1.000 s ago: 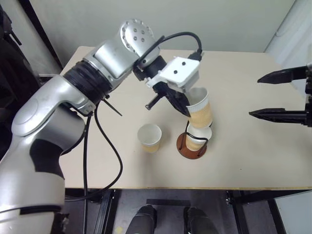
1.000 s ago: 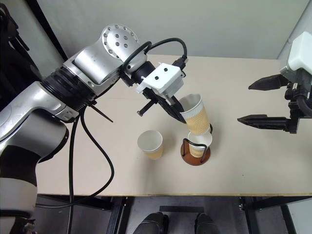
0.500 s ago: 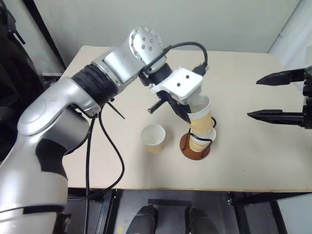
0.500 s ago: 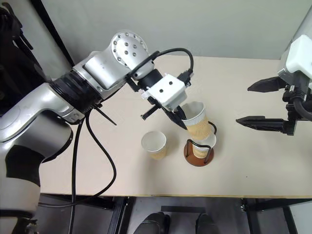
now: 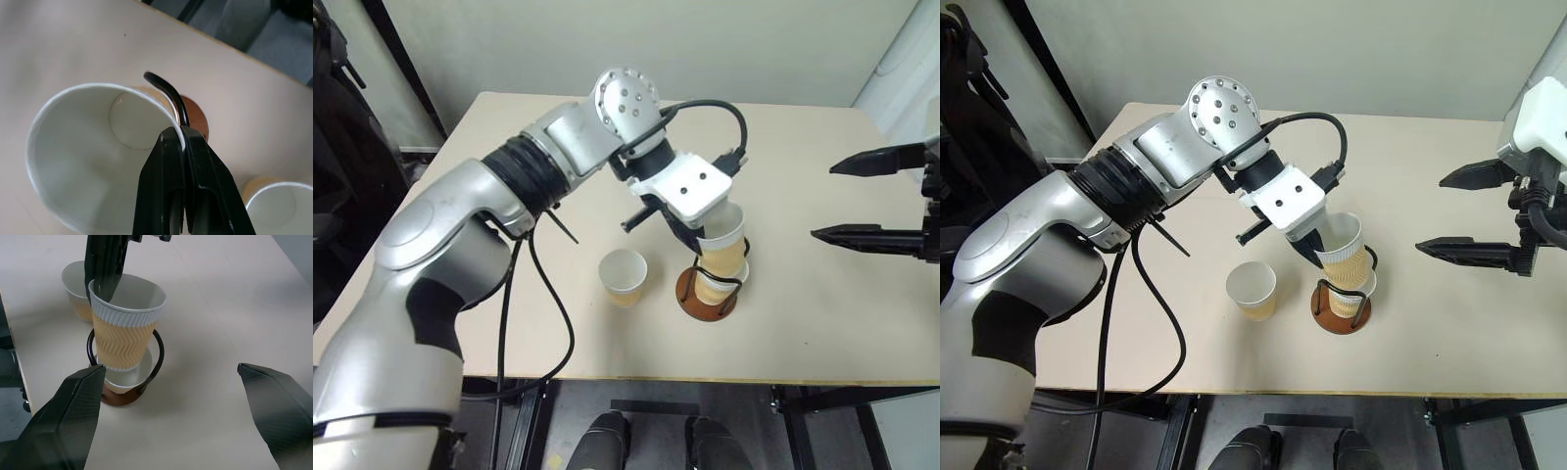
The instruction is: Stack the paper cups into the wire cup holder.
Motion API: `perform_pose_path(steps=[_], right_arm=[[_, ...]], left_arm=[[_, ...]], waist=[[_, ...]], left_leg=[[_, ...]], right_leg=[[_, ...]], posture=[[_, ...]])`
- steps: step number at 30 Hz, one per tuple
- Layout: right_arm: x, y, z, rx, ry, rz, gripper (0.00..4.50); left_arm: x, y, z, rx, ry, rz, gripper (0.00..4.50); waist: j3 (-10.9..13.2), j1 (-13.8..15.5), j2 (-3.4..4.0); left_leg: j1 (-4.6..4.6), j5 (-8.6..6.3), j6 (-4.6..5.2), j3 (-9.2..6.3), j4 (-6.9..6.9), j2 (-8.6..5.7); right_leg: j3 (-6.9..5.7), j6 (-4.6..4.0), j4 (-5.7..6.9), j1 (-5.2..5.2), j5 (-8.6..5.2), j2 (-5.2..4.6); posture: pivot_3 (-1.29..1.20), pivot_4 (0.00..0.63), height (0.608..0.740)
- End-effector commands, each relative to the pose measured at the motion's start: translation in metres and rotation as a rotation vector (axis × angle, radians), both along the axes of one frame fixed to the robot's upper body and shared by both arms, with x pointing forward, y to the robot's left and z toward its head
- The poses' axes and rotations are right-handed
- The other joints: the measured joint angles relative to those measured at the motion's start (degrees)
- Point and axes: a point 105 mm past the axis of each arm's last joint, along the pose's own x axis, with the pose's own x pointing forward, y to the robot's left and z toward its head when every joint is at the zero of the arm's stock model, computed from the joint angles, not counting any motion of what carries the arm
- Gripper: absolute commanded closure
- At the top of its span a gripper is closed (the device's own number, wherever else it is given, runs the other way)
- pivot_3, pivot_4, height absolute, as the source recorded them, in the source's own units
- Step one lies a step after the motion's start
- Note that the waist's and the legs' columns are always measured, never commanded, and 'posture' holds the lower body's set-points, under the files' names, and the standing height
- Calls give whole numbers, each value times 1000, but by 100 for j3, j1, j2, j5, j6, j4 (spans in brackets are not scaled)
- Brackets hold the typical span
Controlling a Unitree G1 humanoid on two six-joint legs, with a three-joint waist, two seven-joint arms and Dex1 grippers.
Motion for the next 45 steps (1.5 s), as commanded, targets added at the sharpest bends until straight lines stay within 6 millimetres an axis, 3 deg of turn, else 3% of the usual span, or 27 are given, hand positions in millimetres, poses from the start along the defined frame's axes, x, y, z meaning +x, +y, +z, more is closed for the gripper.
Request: perform_pose_path(steps=[1, 8, 11, 17, 20, 22, 24, 26, 30, 34, 39, 45], right_arm=[[-7, 0, 14, -11, -73, 0, 16], [-6, 0, 12, -13, -74, -4, 16], [-6, 0, 11, -15, -72, -5, 0], [-5, 0, 11, -16, -74, -5, 0], [-4, 1, 12, -11, -80, 0, 0], [-2, 4, 14, 7, -93, 14, 0], [0, 11, 15, 46, -100, 45, 0], [0, 23, 13, 85, -85, 93, 0], [-6, 47, 5, 110, -16, 217, 0], [-4, 61, 7, 107, 24, 293, 0], [1, 69, 10, 79, 59, 371, 0], [3, 77, 11, 31, 101, 478, 0]], left_arm=[[-1, 2, -3, 36, -19, -39, 4500], [2, -5, -10, 33, -59, -71, 4500], [4, -8, -10, 24, -74, -81, 3821], [5, -15, -2, -22, -91, -86, 1798], [7, -21, 14, -111, -56, -42, 1798], [13, -21, 42, -259, -24, 29, 1798], [20, -5, 61, -341, 0, 104, 1798], [23, 20, 67, -366, 34, 187, 1798], [17, 74, 53, -283, -2, 300, 1798], [-3, 111, 39, -173, -24, 364, 1798], [-36, 127, 18, -58, 25, 350, 1798], [-53, 133, -2, 48, 41, 340, 1798]], waist=[[0, -1, 0], [0, 5, 0], [0, 6, 0], [0, 7, 0], [0, 11, 0], [0, 8, 0], [0, -4, 0], [-3, -91, 5], [-20, -194, 36], [-18, -158, 33], [-21, -86, 30], [-22, -105, 29]], left_leg=[[0, 0, 0, -1, 1, 0], [-3, -5, 7, -1, 18, -3], [-5, -8, 12, 0, 24, -4], [-5, -9, 14, 1, 26, -4], [-5, -10, 14, 1, 26, -3], [-6, -10, 15, 1, 28, -3], [-8, -10, 15, 2, 29, -4], [-5, -10, 15, 7, 28, 0], [20, -10, 14, 30, 13, 8], [13, -8, 11, 21, 15, 7], [5, -14, 17, -11, 28, -13], [14, -8, 8, -18, 27, -6]], right_leg=[[-3, 0, 0, 0, 0, 1], [-5, 4, 0, 5, 2, 1], [-4, 8, -1, 7, 4, 0], [-2, 10, 0, 8, 5, 0], [-3, 11, -1, 8, 5, 0], [-1, 11, -1, 8, 5, -1], [-2, 13, 1, 5, 5, 0], [-2, 14, 1, 2, 5, 6], [-3, 24, 5, 2, -3, 26], [-11, 16, 5, -7, -9, 23], [-39, -22, -2, -20, -21, 10], [-24, -68, 15, -2, -35, 5]], posture=[[0, 150, 740], [0, 150, 740], [0, 150, 740], [0, 150, 740], [0, 150, 740], [0, 150, 740], [0, 150, 740], [0, 150, 740], [0, 150, 740], [0, 150, 740], [0, 150, 740], [0, 150, 740]])
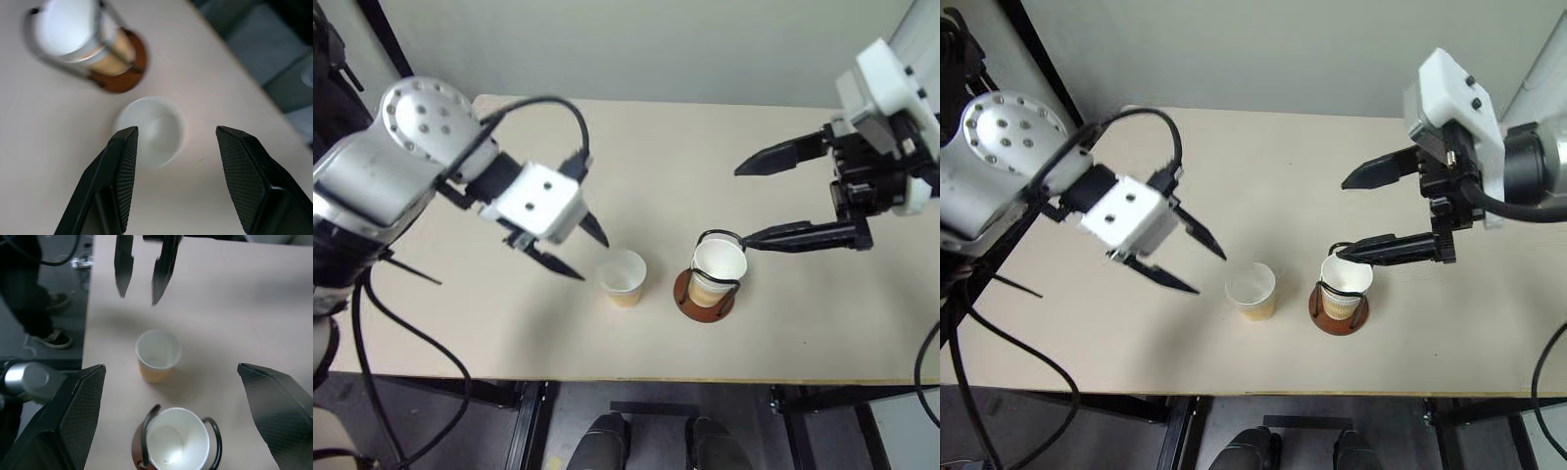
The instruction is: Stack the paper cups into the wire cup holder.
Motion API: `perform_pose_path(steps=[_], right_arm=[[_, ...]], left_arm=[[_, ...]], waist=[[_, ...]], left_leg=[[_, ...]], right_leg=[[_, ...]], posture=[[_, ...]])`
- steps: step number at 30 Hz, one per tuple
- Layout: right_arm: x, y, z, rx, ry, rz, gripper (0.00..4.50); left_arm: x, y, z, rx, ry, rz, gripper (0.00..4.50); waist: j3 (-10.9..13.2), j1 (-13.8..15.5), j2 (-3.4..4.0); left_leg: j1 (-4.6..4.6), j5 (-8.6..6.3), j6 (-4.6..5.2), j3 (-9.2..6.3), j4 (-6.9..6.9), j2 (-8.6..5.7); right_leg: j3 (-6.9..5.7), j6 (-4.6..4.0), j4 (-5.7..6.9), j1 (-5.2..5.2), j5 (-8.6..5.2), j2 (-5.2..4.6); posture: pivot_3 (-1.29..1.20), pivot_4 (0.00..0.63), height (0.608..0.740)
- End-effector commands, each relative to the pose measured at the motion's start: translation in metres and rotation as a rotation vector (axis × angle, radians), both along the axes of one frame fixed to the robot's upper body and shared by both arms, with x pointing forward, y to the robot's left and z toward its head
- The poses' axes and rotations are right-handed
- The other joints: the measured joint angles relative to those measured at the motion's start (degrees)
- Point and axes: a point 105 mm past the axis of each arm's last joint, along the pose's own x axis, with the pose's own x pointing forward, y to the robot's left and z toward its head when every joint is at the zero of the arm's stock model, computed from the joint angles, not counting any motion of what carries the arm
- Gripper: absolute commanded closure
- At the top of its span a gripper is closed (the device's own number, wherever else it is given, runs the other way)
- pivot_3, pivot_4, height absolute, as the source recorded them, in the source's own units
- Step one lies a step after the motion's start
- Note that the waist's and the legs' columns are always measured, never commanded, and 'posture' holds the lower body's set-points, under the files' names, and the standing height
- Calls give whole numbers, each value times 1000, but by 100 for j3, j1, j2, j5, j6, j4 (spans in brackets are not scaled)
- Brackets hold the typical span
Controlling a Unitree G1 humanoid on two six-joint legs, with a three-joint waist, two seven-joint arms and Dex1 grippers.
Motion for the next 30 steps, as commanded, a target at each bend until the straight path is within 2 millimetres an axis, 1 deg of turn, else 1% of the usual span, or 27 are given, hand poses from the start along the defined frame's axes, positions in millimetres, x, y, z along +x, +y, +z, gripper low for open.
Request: perform_pose_path(steps=[1, 3, 6, 11, 16, 19, 23, 30], right_arm=[[-1, 3, 7, -21, -23, 54, 0], [0, 3, 10, -25, -21, 67, 0], [3, 0, 13, -38, -14, 73, 0], [4, -5, 16, -64, 6, 73, 0], [6, -9, 21, -100, 11, 63, 0], [9, -11, 24, -112, 8, 53, 0], [11, -14, 27, -127, 8, 50, 0], [16, -15, 28, -137, -1, 53, 0]], left_arm=[[-12, 2, -4, 63, 8, -38, 1798], [-11, 2, -10, 102, -18, -51, 1798], [-4, -3, -13, 129, -55, -61, 1798], [0, -14, -19, 160, -79, -85, 1798], [12, -12, -30, 217, -125, -59, 1798], [13, -11, -35, 238, -133, -45, 1798], [15, -11, -36, 252, -144, -19, 1798], [12, -9, -42, 266, -120, 11, 1798]], waist=[[0, -26, 0], [0, -54, 0], [0, -57, 0], [0, -92, 0], [0, -104, 0], [0, -104, 0], [0, -103, 0], [0, -103, 0]], left_leg=[[1, 4, -7, 1, -1, 3], [1, 10, -16, 1, -4, 11], [14, 15, -25, -3, -9, 15], [17, 18, -30, -4, -12, 16], [23, 18, -29, -6, -45, 17], [27, 22, -34, -7, -67, 18], [26, 29, -47, -9, -89, 20], [25, 28, -47, -13, -96, 21]], right_leg=[[0, -7, 5, 5, 1, 6], [11, -29, 17, 3, -9, 7], [8, -47, 42, 1, -19, 9], [9, -66, 80, -13, -28, 10], [8, -76, 82, -20, -29, 10], [7, -82, 81, -26, -32, 10], [3, -75, 81, -34, -28, 10], [-1, -71, 72, -35, -27, 10]], posture=[[0, 150, 740], [0, 150, 740], [0, 150, 740], [0, 150, 740], [0, 150, 740], [0, 150, 740], [0, 150, 740], [0, 150, 740]])
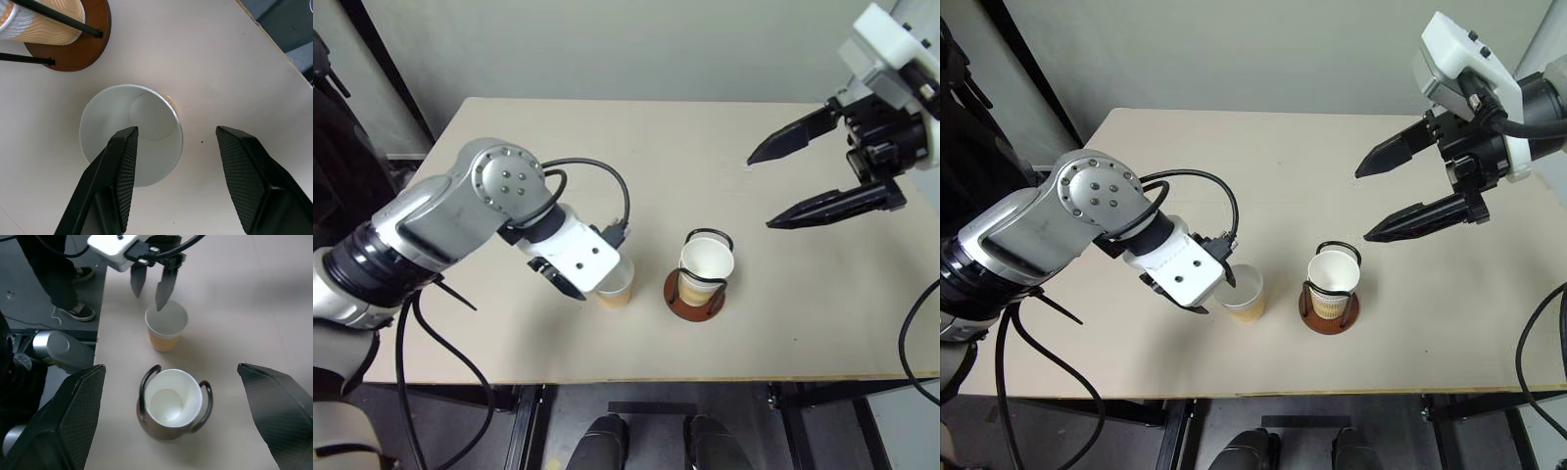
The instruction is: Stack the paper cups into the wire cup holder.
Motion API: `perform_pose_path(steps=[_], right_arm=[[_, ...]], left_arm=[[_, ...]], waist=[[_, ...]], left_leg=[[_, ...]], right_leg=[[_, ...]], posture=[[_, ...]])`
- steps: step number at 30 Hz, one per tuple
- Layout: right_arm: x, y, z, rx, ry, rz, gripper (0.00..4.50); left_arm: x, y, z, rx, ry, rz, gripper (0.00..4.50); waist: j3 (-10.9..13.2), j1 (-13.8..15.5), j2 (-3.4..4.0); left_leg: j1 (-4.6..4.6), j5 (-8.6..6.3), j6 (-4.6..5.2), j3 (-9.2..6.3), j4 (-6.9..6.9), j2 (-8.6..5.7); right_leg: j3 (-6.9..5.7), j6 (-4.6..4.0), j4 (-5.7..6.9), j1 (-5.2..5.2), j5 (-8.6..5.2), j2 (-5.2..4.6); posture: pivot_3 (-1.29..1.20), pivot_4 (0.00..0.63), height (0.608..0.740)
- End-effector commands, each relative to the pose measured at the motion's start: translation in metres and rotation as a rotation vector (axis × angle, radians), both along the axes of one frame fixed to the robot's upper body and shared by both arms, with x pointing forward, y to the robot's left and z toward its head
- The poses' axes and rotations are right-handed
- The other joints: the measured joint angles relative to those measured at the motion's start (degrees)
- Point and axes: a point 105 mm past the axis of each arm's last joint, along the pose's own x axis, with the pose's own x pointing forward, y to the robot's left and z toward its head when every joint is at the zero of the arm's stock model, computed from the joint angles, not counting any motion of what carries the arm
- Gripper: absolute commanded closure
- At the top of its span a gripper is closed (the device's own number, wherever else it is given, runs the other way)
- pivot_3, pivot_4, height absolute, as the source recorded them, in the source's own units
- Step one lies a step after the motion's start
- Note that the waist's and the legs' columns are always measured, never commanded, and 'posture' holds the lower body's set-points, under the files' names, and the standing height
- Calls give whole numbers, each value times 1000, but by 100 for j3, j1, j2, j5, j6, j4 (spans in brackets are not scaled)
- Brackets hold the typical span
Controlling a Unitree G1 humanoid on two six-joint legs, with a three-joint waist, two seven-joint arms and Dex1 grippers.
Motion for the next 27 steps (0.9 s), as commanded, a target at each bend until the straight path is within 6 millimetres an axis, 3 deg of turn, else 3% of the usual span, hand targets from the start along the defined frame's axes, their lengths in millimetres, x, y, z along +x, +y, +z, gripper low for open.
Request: perform_pose_path(steps=[1, 17, 20, 26, 27], right_arm=[[-2, 1, 9, -4, -49, 16, 0], [-2, -2, 6, -5, -51, 10, 0], [-2, -4, 6, -1, -51, 2, 0], [-3, -6, 6, 3, -50, -8, 0], [-3, -6, 6, 4, -50, -11, 0]], left_arm=[[-5, 4, 0, 26, 7, 8, 1798], [7, 2, -12, 58, -28, 7, 1798], [14, -2, -15, 62, -50, -13, 2360], [27, -2, -23, 85, -103, -29, 4482], [29, -1, -23, 88, -107, -33, 4482]], waist=[[0, -2, 0], [0, 3, 0], [0, 13, 0], [0, 4, 0], [0, 5, 0]], left_leg=[[0, 0, 0, 0, 0, 0], [4, 1, -1, -6, 1, 0], [4, 1, -1, -6, 3, -1], [7, 0, 1, -8, 1, 0], [6, 0, 1, -8, 1, 0]], right_leg=[[0, 0, 0, 0, 0, 0], [-4, -3, 2, 4, -1, 0], [-4, -3, 2, 7, -1, -2], [-4, 2, 6, 5, 2, -2], [-5, 3, 7, 5, 2, -1]], posture=[[0, 150, 740], [0, 150, 740], [0, 150, 740], [0, 150, 740], [0, 150, 740]])
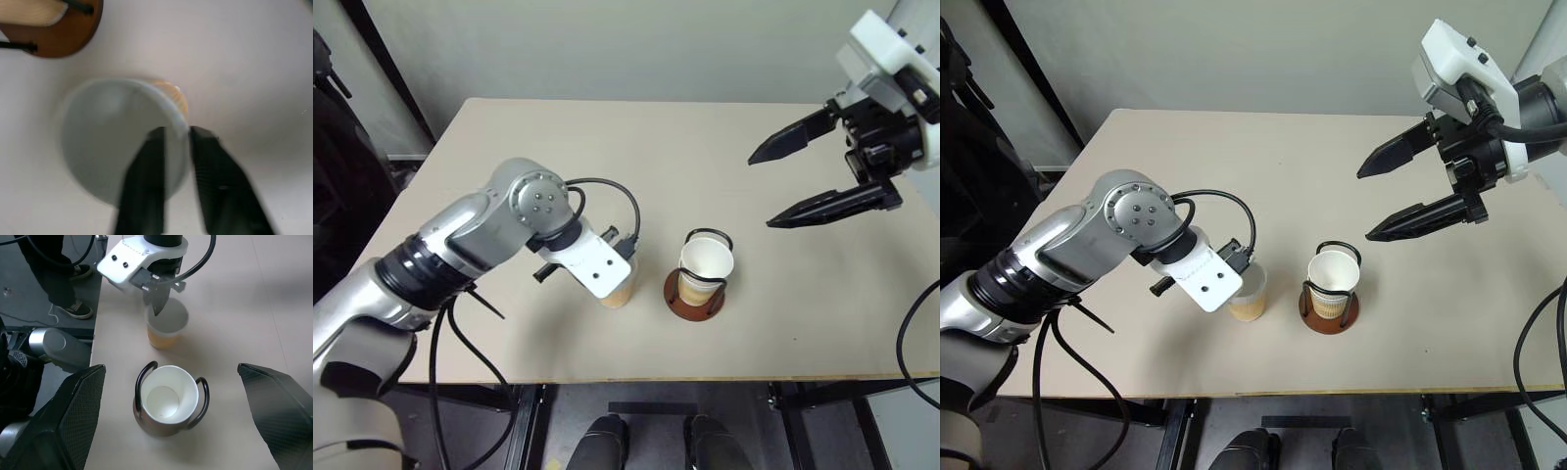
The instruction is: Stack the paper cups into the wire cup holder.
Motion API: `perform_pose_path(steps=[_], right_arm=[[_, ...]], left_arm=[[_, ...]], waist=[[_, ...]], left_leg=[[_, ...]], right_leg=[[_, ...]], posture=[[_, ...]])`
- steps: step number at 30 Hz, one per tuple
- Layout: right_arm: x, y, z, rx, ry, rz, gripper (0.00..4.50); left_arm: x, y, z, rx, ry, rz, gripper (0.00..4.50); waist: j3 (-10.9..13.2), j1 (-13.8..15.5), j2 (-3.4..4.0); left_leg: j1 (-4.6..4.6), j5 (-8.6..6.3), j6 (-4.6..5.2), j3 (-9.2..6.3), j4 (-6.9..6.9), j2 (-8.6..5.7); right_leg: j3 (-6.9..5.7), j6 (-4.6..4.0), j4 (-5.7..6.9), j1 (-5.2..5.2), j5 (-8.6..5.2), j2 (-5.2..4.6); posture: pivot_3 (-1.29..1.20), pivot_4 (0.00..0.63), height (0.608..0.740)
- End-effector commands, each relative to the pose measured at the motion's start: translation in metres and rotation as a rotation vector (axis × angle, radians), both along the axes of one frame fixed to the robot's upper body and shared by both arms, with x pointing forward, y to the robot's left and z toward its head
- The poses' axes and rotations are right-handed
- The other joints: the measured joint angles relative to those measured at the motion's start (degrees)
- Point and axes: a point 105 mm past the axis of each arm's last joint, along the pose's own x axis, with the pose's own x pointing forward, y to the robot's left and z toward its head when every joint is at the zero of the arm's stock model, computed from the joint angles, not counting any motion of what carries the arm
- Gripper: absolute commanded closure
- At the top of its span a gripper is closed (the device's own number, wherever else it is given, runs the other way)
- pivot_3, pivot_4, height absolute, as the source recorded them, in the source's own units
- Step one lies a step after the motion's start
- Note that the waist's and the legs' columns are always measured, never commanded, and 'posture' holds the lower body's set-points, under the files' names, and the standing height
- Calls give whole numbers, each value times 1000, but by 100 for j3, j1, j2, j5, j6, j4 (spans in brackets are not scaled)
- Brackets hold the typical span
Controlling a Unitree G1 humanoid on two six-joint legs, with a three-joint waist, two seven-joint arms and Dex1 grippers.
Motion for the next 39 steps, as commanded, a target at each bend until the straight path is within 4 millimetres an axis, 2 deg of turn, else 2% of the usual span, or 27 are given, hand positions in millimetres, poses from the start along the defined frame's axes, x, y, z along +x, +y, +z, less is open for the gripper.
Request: perform_pose_path(steps=[1, 6, 9, 15, 20, 23, 27, 31, 35, 39], right_arm=[[-7, -3, 12, 11, -59, -3, 0], [-7, -3, 12, 13, -62, -9, 0], [-6, -4, 12, 12, -66, -15, 0], [-2, -11, 5, 0, -62, -42, 0], [2, -18, -2, 5, -73, -81, 0], [3, -24, -4, 9, -91, -117, 0], [4, -36, -7, 13, -100, -191, 0], [2, -44, -7, 12, -141, -244, 0], [-5, -51, -4, 16, -169, -287, 0], [-13, -60, -2, 14, -204, -356, 0]], left_arm=[[4, 5, 7, 19, -45, -20, 4482], [6, 6, 10, 11, -51, -35, 4482], [7, 1, 24, -45, -48, -31, 4482], [10, -13, 96, -339, -23, 59, 4482], [0, -24, 135, -483, 21, 49, 4482], [-9, -34, 149, -533, 64, 20, 4482], [-17, -47, 158, -561, 120, -28, 4482], [-18, -55, 159, -551, 142, -63, 4482], [-20, -69, 155, -533, 180, -109, 4482], [-14, -82, 143, -476, 185, -154, 4482]], waist=[[0, 2, 0], [0, 4, 0], [0, 5, 0], [2, 23, -3], [1, 13, -1], [2, 20, -2], [2, 34, -2], [2, 32, -1], [3, 46, -1], [4, 72, -1]], left_leg=[[-1, 0, 0, 0, 0, 0], [-2, -1, 2, 0, 0, -1], [-2, -2, 3, 0, 0, -1], [-13, -3, 5, -4, 3, -3], [-11, -6, 2, 0, -2, -2], [-16, -5, 0, -2, -2, 0], [-17, -7, 3, -1, -1, -2], [-16, -7, 3, 0, -1, -1], [-19, -6, 3, 0, 1, -1], [-21, -8, 5, 2, 0, -2]], right_leg=[[0, 1, 0, 0, 0, 0], [0, 3, -4, 0, 2, 0], [0, 3, -4, 0, 2, 0], [-9, 5, -4, -3, 3, -2], [-7, 6, -11, -3, 3, -6], [-10, 8, -13, -5, 3, -5], [-9, 14, -31, 4, 6, -8], [-8, 29, -48, 11, 15, -8], [-6, 42, -56, 14, 22, -9], [-7, 55, -81, 24, 29, -8]], posture=[[0, 150, 740], [0, 150, 740], [0, 150, 740], [0, 150, 740], [0, 150, 740], [0, 150, 740], [0, 150, 740], [0, 150, 740], [0, 150, 740], [0, 150, 740]])
